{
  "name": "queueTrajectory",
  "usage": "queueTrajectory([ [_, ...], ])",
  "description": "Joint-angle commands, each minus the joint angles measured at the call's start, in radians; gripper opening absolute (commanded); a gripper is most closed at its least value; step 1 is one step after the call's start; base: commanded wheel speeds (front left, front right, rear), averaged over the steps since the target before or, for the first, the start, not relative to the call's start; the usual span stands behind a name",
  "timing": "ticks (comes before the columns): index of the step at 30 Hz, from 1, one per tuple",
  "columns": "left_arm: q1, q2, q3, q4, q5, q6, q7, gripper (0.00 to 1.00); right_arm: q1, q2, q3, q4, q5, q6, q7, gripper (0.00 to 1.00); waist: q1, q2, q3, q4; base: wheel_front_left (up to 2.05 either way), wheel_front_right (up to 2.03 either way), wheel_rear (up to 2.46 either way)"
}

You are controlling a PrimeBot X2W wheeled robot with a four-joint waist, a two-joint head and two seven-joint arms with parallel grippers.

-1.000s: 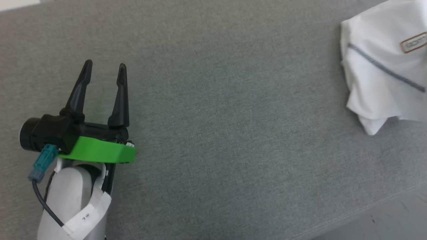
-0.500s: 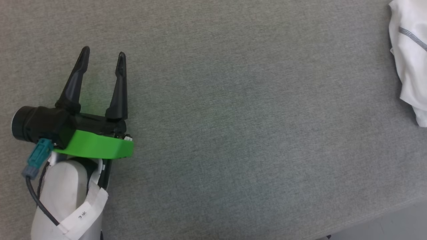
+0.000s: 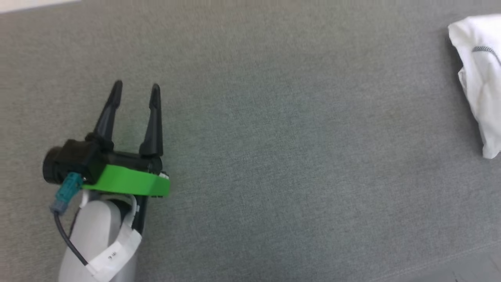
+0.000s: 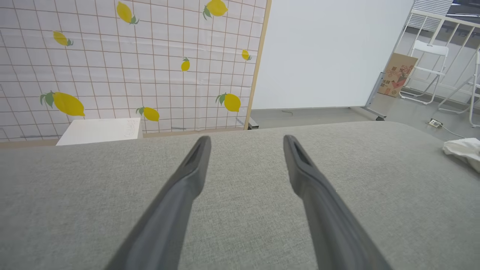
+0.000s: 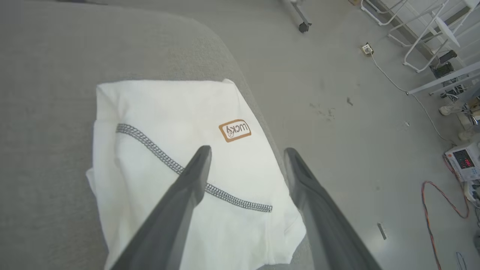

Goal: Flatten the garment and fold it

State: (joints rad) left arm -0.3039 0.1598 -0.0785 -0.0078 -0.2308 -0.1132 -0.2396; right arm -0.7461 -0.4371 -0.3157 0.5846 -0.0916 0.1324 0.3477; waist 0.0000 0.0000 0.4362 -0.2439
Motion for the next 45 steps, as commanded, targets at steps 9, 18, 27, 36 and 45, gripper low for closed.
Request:
queueTrajectory([
  [9, 0.062, -0.047, 0.008, 0.095, -0.031, 0.017, -0.020, 1.00, 0.180, 0.069, 0.111, -0.244, 0.237, -0.002, -0.206, 1.00, 0.0000, 0.0000, -0.220, 0.093, 0.00, 0.00, 0.00],
  [18, 0.107, -0.078, 0.012, 0.148, -0.042, 0.025, -0.022, 1.00, 0.406, 0.143, 0.188, -0.481, 0.377, -0.002, -0.358, 1.00, 0.0000, 0.0000, -0.307, 0.187, 0.00, 0.00, 0.00],
  [27, 0.144, -0.097, 0.025, 0.173, -0.031, 0.027, -0.022, 1.00, 0.589, 0.237, 0.240, -0.582, 0.338, -0.002, -0.430, 1.00, 0.0000, 0.0000, -0.366, 0.256, 0.00, 0.00, 0.00],
  [36, 0.187, -0.107, 0.012, 0.188, -0.022, 0.023, -0.022, 1.00, 0.711, 0.323, 0.269, -0.603, 0.276, -0.002, -0.477, 1.00, 0.0000, 0.0000, -0.415, 0.282, 0.00, 0.00, 0.00],
  [45, 0.241, -0.109, -0.005, 0.188, -0.016, 0.026, -0.022, 1.00, 0.799, 0.375, 0.237, -0.589, 0.241, -0.002, -0.518, 1.00, 0.0000, 0.0000, -0.460, 0.290, 0.00, 0.00, 0.00],
])
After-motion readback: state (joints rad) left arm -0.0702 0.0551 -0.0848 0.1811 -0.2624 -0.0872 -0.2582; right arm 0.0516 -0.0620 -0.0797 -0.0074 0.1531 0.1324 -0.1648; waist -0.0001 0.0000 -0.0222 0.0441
